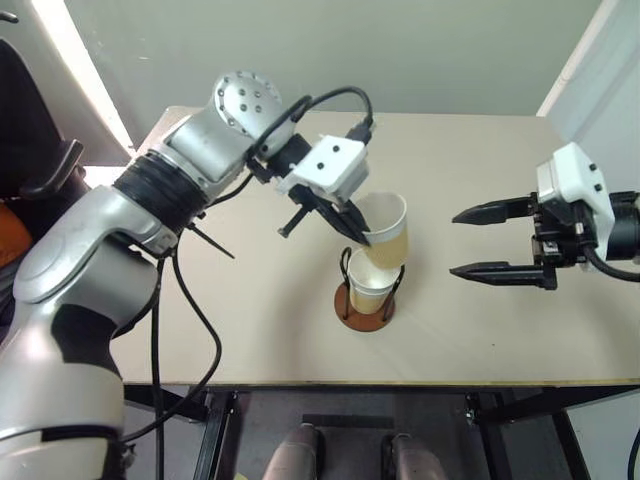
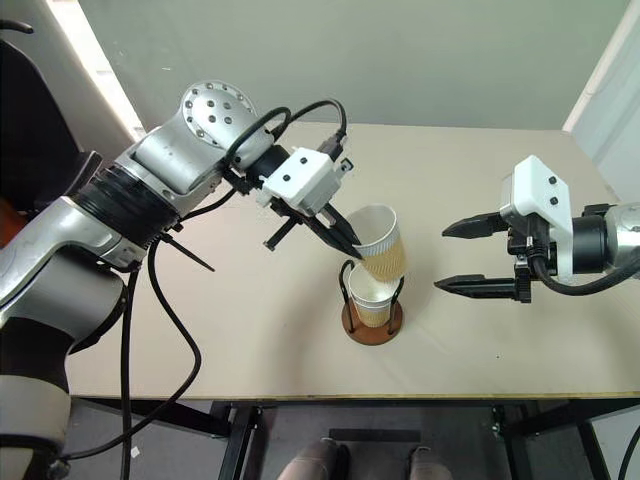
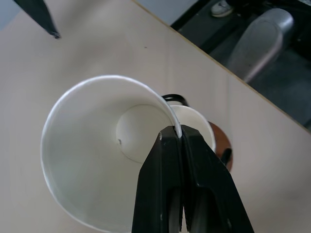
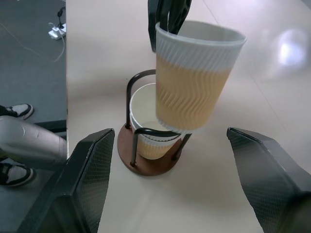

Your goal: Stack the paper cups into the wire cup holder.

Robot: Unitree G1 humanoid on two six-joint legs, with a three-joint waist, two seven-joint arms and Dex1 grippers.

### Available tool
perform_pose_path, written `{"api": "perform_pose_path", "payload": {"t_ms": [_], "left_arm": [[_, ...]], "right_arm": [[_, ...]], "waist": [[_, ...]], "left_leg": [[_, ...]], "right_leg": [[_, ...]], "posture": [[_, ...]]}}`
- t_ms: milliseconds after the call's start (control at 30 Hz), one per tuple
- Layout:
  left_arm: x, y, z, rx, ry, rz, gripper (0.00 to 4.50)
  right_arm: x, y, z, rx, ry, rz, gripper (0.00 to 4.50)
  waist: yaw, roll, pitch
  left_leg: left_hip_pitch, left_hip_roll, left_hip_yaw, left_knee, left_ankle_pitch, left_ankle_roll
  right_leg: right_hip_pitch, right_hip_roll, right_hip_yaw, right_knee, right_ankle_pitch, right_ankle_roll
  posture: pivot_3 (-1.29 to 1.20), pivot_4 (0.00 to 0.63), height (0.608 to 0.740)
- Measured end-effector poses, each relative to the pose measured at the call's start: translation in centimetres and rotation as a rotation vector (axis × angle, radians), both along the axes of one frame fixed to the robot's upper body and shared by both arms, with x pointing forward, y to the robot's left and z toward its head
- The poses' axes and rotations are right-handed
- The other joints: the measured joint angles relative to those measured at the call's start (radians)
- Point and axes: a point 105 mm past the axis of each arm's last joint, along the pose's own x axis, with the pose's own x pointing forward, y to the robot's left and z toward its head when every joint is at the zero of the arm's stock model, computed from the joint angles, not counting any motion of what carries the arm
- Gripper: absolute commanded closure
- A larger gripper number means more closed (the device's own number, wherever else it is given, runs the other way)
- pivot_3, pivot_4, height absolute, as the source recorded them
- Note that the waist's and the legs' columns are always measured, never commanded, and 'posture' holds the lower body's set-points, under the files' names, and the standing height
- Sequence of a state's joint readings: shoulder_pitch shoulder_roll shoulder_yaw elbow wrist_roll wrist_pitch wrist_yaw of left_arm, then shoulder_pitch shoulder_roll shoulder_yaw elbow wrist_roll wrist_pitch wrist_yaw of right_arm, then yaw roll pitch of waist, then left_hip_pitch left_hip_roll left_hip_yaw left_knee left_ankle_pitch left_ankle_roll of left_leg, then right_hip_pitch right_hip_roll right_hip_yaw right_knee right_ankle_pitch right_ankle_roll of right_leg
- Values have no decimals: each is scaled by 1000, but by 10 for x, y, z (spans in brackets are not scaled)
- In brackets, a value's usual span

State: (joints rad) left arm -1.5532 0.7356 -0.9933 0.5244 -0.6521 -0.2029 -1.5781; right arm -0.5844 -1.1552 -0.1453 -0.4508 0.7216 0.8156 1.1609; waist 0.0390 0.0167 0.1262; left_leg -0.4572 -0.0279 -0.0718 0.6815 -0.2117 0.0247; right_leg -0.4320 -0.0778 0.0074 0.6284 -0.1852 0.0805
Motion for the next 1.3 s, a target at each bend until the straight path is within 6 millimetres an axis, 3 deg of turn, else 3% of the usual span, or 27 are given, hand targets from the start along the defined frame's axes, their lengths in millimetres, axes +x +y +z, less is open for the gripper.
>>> {"api": "perform_pose_path", "payload": {"t_ms": [1300], "left_arm": [[-8, 10, -5, 123, -73, -65, 4480]], "right_arm": [[5, -1, -5, -26, -42, -50, 653]], "waist": [[-2, 1, 1]], "left_leg": [[1, 1, -1, -2, -7, -4]], "right_leg": [[2, 2, -2, -2, -2, -2]], "posture": [[0, 150, 740]]}}
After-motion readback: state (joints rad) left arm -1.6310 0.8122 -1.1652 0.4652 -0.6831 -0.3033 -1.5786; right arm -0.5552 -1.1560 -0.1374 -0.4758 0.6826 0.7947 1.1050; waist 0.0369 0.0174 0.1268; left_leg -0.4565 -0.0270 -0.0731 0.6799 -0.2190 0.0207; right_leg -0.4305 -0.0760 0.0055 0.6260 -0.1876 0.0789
